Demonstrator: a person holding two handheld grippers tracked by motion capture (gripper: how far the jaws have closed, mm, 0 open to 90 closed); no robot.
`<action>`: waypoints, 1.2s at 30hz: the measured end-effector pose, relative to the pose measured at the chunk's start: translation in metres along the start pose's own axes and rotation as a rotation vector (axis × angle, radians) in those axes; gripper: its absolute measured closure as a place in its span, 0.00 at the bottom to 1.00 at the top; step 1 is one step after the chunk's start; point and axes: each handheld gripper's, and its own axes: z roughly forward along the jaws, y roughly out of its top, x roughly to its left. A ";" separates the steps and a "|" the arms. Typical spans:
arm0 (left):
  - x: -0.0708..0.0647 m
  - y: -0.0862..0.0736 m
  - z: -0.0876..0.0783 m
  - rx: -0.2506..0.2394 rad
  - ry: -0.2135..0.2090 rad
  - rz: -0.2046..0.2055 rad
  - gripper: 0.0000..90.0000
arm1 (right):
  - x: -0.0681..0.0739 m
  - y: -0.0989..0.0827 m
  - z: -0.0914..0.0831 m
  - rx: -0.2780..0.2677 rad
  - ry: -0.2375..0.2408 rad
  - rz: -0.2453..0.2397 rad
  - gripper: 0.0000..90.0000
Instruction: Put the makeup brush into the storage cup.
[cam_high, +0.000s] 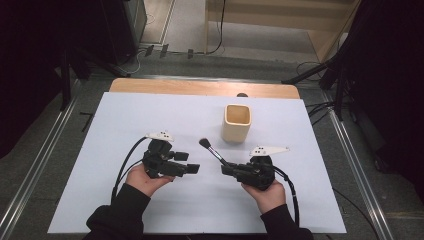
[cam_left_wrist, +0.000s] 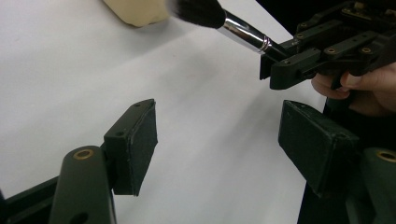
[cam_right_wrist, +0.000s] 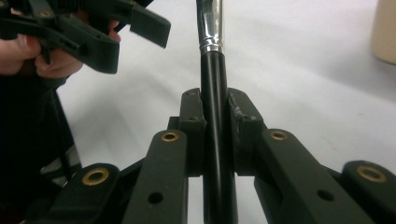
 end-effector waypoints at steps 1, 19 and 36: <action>0.000 0.000 0.001 -0.001 -0.006 0.001 0.32 | 0.001 -0.001 0.000 -0.008 -0.008 -0.001 0.88; -0.010 0.015 0.014 -0.065 -0.010 -0.039 0.36 | 0.018 -0.006 0.012 -0.104 -0.048 0.012 0.88; -0.011 0.022 0.026 -0.104 -0.025 -0.105 0.43 | 0.026 -0.007 0.018 -0.144 -0.065 0.005 0.88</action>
